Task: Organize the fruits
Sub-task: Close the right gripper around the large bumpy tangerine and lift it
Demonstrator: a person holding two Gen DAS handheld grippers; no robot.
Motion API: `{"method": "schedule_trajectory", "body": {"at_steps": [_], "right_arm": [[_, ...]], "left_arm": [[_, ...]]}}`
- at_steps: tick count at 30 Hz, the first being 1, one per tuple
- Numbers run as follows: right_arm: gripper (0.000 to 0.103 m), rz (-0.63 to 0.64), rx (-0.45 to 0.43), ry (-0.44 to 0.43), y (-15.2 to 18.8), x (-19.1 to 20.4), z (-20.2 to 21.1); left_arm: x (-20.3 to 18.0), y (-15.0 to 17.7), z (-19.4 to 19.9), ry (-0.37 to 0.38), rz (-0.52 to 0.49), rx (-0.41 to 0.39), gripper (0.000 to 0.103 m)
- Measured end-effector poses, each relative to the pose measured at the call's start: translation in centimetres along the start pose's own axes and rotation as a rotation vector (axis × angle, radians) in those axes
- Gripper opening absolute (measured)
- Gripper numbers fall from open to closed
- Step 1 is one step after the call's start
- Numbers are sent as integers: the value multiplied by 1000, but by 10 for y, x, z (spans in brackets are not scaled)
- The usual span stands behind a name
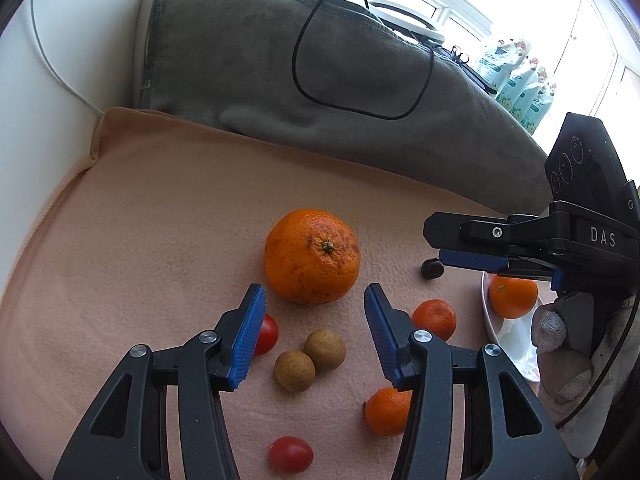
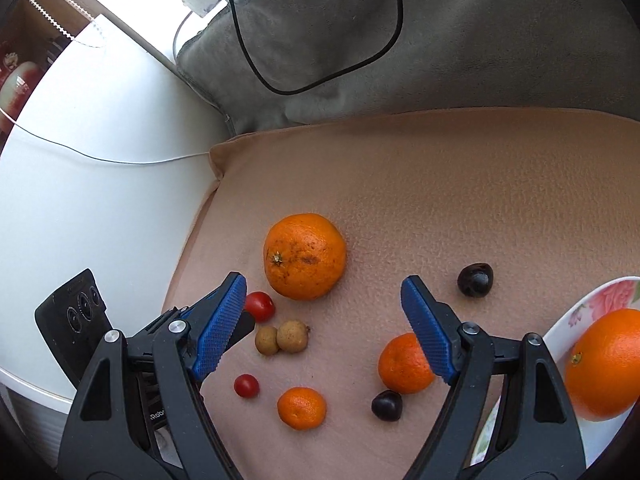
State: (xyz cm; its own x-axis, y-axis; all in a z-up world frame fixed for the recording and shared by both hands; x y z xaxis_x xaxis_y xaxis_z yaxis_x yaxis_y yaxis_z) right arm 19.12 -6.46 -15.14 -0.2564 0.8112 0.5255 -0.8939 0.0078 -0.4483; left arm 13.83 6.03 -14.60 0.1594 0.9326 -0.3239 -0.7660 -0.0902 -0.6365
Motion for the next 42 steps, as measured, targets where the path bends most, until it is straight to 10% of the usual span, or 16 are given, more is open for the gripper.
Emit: {"method": "schedule_trajectory", "body": {"at_steps": [42], "right_arm": [[67,-30,119,-36,-17,15,-74]], "left_arm": [[-2,-5,-36,30,0,75,50]]}}
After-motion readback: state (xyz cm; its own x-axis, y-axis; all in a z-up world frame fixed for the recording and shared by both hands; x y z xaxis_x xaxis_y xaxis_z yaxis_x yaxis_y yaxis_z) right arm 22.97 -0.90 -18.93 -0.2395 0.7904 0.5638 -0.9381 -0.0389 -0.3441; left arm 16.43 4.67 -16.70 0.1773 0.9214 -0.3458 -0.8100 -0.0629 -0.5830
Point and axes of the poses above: each gripper's, at about its wrist camera, not at the fingertips, and z roughly against the way its jaws point, x to its left, y to its underside, the point moved 7 cm from there along -z, roughly the way its jaws point, and after that the axes turned 1 degree about x, right-handed, at the moved point
